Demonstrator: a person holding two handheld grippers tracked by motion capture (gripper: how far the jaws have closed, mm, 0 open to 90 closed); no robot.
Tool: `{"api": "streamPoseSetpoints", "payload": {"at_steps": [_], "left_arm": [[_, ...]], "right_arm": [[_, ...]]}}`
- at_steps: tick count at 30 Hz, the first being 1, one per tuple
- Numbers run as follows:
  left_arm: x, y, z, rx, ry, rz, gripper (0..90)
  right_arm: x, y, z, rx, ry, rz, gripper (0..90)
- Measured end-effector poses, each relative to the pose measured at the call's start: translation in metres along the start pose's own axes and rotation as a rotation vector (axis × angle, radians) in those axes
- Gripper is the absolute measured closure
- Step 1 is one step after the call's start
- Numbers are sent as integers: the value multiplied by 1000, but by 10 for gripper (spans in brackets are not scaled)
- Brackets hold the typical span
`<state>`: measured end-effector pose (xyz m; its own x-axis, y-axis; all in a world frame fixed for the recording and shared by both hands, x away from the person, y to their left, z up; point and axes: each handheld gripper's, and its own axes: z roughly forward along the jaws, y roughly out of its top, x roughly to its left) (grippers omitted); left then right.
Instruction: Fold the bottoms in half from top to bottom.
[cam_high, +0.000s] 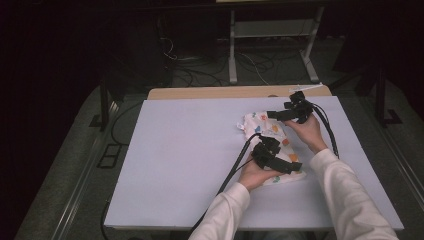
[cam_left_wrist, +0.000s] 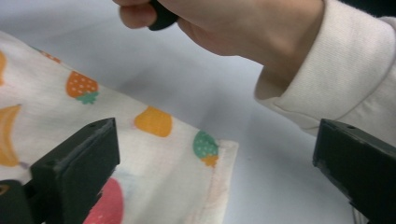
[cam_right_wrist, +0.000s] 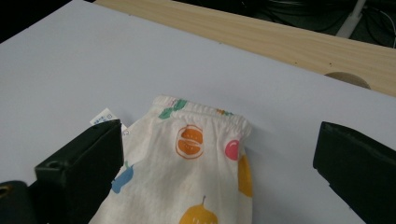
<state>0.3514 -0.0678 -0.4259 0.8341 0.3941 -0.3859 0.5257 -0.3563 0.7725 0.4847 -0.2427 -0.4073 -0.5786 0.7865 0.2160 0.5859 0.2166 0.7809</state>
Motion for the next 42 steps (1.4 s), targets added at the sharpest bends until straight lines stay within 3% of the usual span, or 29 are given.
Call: {"api": "streamPoseSetpoints", "payload": {"at_steps": [7,23,37,42], "left_arm": [[5,3,-14,29,52,90,0],[31,19,-52,-12,124,98,0],[55,36,-66,-14,160,111,0],[66,40,-70,-18,163,93,0]], "right_arm": [[-1,-7,-2,7,9,8,13],[-4,-14,-7,1,31,30,13],[-8,-8,-9,8,40,36,13],[-10,-5,-10,11,43,40,13]]}}
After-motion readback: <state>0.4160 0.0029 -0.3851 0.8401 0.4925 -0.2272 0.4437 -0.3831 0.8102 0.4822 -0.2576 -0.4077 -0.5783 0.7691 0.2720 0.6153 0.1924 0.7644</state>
